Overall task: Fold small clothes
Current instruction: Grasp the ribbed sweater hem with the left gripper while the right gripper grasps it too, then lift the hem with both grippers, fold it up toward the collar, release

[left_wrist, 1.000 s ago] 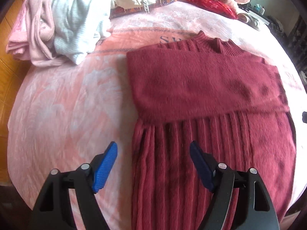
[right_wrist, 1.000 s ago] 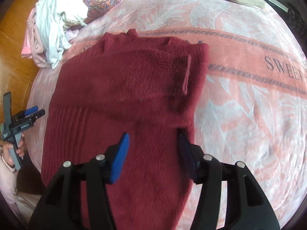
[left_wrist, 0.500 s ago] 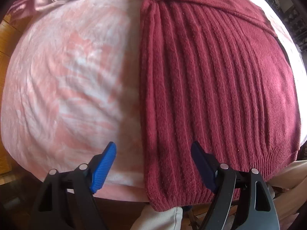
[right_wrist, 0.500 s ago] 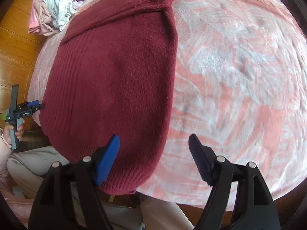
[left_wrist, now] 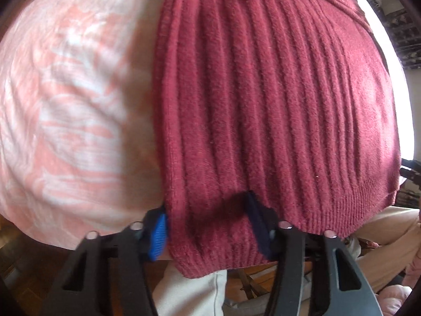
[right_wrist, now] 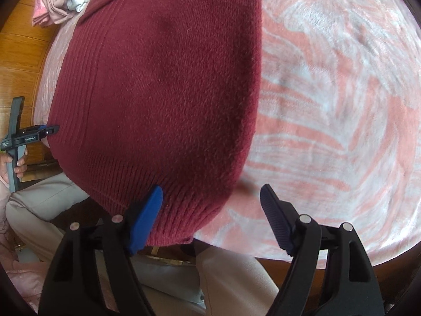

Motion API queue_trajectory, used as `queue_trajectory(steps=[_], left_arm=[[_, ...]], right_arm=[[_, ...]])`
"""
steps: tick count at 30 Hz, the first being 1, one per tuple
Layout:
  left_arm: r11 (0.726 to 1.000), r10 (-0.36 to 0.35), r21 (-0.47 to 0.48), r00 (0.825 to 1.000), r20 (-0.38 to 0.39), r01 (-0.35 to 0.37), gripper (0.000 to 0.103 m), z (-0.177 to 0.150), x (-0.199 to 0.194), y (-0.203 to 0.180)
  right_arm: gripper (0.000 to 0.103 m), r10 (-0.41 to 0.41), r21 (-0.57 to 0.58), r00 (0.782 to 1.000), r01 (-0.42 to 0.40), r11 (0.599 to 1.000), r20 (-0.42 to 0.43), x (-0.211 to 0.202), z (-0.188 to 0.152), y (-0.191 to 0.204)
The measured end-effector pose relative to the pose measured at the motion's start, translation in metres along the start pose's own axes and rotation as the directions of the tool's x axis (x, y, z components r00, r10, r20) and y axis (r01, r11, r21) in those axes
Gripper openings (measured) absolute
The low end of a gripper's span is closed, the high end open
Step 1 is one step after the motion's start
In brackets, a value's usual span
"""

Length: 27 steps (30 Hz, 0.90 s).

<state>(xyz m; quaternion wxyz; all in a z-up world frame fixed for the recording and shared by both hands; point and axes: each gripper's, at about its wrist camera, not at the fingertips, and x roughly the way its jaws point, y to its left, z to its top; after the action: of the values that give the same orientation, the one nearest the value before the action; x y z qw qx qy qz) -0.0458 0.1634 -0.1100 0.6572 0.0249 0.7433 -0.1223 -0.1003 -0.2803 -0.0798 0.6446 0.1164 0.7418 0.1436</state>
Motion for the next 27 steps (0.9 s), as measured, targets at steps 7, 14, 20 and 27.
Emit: queue_trajectory(steps=[7,14,20,27], left_arm=[[1.0,-0.03,0.0,0.999,-0.025,0.03,0.026,0.005,-0.002,-0.028],[0.999,-0.042,0.02,0.999,0.032,0.041,0.012,0.028,-0.006,-0.056],[0.989,-0.149,0.001,0.978,0.145,0.15,0.012,0.043,-0.042,-0.066],[0.962,-0.229,-0.071,0.921,0.314,0.264,0.012,0.077,-0.077,-0.048]], right_arm=[[0.046,0.011,-0.013,0.999,-0.012,1.0,-0.044,0.012,0.001,0.007],[0.011,0.092,-0.075,0.996,-0.092,0.993,-0.006,0.004,0.007,0.032],[0.011,0.234,-0.058,0.96,-0.227,0.972,0.153,-0.043,0.022,0.024],[0.011,0.277,-0.024,0.923,-0.281,0.959,0.266,-0.084,0.057,0.006]])
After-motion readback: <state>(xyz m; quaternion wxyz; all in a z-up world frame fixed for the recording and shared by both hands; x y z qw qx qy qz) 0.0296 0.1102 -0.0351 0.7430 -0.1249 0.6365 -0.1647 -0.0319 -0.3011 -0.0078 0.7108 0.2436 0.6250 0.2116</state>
